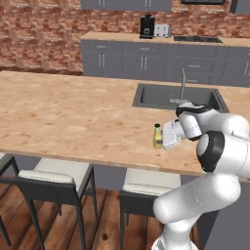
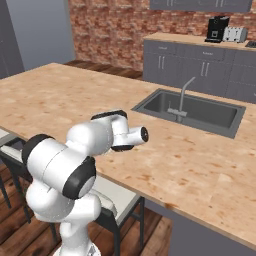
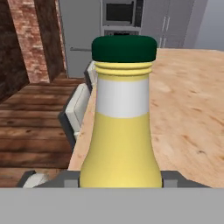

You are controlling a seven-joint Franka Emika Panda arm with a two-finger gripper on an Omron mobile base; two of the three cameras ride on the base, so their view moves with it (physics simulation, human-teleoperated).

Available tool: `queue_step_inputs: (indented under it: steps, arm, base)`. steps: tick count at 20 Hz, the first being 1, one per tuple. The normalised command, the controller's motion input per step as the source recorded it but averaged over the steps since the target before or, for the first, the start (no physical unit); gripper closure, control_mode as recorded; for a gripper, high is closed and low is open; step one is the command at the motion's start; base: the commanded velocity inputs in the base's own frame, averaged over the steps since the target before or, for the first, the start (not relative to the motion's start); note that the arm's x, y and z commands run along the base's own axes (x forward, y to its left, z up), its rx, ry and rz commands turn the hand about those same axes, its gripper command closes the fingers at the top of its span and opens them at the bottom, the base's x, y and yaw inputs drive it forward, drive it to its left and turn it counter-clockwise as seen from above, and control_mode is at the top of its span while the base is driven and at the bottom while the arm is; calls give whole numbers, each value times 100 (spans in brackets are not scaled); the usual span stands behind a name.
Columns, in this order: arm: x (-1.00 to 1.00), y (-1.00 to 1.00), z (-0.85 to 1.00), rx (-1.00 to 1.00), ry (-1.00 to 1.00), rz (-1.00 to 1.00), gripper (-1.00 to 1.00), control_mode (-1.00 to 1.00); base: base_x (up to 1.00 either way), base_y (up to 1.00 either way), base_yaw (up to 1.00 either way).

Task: Move the mustard and shaker from the cabinet to the dining counter.

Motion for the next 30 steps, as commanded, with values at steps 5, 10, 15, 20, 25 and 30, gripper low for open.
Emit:
queue_step_inputs:
  steps: [5, 10, 15, 20, 25, 30]
  arm:
    - [26, 0, -35, -1, 0, 0, 100, -100]
    - [22, -1, -34, 0, 0, 1, 100, -100]
    - [18, -8, -24, 0, 0, 7, 100, -100]
    - [15, -11, -13, 0, 0, 10, 100, -100]
    - [17, -4, -16, 2, 0, 8, 100, -100]
    - [28, 0, -20, 2, 0, 3, 100, -100]
  base:
    - [0, 0, 0]
    - [0, 0, 0]
    - [0, 0, 0]
    - [0, 0, 0]
    - [0, 0, 0]
    - [0, 0, 0]
